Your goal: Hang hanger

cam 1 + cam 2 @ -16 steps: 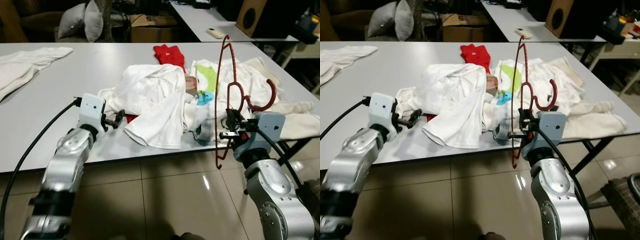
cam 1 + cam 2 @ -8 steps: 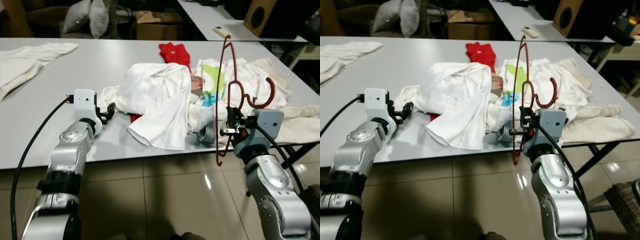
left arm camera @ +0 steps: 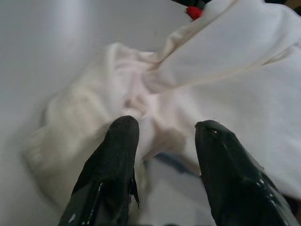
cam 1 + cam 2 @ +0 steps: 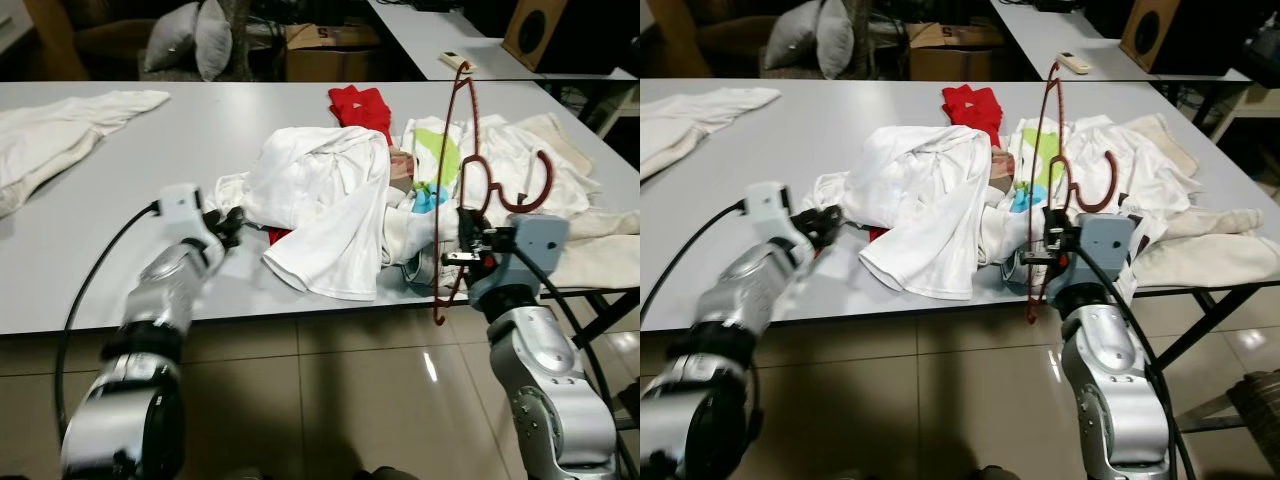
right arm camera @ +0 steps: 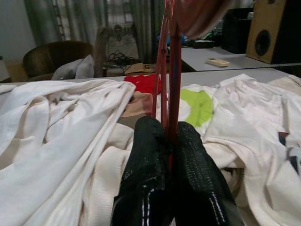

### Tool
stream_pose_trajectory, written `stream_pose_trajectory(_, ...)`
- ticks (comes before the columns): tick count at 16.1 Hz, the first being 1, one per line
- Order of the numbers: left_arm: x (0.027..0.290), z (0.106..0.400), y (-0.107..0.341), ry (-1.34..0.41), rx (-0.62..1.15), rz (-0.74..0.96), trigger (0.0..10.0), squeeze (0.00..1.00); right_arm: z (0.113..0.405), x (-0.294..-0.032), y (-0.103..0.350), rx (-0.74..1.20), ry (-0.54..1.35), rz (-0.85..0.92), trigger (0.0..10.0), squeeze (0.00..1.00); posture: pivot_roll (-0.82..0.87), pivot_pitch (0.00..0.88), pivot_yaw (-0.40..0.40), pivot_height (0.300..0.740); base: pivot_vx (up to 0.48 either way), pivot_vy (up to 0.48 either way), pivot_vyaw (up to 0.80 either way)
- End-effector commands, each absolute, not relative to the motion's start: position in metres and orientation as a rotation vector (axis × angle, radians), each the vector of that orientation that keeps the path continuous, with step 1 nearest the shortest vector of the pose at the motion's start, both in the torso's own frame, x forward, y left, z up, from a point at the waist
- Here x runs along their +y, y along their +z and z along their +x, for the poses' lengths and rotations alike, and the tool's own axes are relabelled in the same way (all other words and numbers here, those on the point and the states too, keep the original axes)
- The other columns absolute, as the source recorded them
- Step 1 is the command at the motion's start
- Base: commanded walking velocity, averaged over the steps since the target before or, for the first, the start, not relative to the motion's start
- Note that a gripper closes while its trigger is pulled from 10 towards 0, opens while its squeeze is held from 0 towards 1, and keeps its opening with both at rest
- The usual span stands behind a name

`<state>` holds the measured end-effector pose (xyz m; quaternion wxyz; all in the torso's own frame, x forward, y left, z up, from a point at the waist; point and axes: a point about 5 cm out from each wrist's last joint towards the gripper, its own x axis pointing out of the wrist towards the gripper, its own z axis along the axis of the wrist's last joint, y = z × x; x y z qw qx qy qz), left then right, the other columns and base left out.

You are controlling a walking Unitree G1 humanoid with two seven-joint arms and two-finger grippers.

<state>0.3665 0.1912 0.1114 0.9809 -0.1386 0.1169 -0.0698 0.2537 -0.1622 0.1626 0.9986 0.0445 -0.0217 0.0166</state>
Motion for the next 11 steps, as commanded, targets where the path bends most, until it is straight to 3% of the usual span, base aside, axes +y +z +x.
stream_pose_trajectory(1, 0.186, 0.371, 0.111, -0.144, 0.253, -0.257, 0.0, 0.0, 0.25, -0.168, 0.165, -0.067, -0.001, 0.077, 10.0, 0.0, -0.03, 0.0, 0.033, 0.74, 0.0, 0.0, 0.0)
stream_pose_trajectory(6, 0.189, 0.372, 0.105, -0.124, 0.275, -0.261, 0.0, 0.0, 0.254, -0.162, 0.167, -0.091, -0.005, 0.07, 10.0, 0.0, -0.06, 0.0, 0.07, 0.74, 0.0, 0.0, 0.0)
stream_pose_trajectory(11, 0.205, 0.366, 0.097, -0.024, 0.236, -0.27, 0.0, 0.0, 0.254, -0.165, 0.167, -0.094, -0.009, 0.06, 10.0, 0.0, -0.06, 0.0, 0.053, 0.74, 0.0, 0.0, 0.0)
